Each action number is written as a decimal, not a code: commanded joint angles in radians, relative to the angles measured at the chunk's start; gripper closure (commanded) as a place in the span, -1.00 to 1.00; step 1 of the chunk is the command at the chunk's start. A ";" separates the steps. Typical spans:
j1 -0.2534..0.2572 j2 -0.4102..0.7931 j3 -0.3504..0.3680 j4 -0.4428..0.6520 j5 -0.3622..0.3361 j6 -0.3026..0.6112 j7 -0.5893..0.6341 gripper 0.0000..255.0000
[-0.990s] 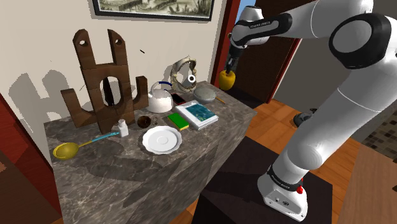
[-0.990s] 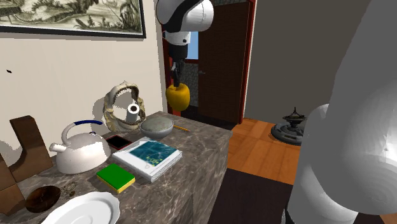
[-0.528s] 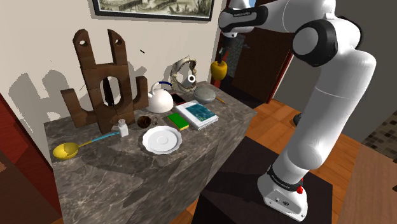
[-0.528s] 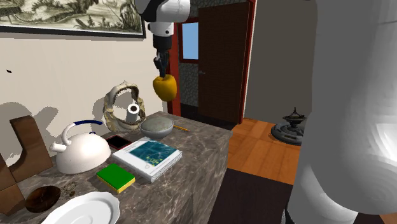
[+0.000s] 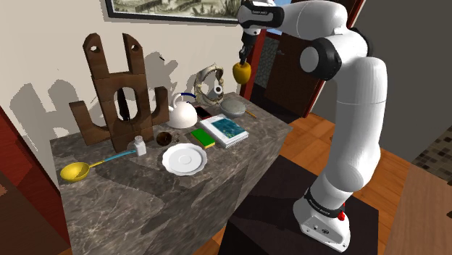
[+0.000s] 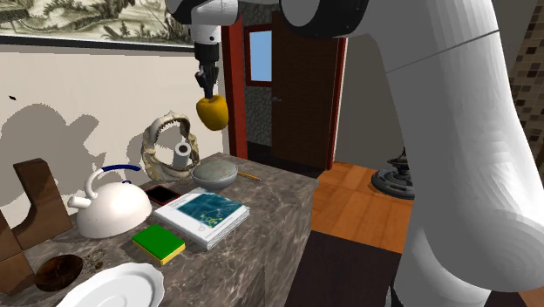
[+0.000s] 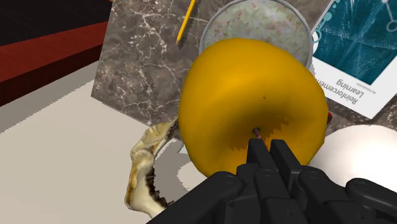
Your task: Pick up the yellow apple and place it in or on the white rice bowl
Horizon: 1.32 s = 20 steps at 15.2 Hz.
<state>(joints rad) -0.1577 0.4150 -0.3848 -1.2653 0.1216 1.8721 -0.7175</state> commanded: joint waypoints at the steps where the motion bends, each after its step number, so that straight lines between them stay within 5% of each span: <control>1: 0.002 0.002 0.001 -0.021 0.001 0.023 0.000 1.00; 20: 0.019 0.013 0.010 -0.262 0.010 0.274 -0.007 1.00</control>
<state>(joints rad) -0.1398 0.4232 -0.3762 -1.5184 0.1297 2.1309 -0.7246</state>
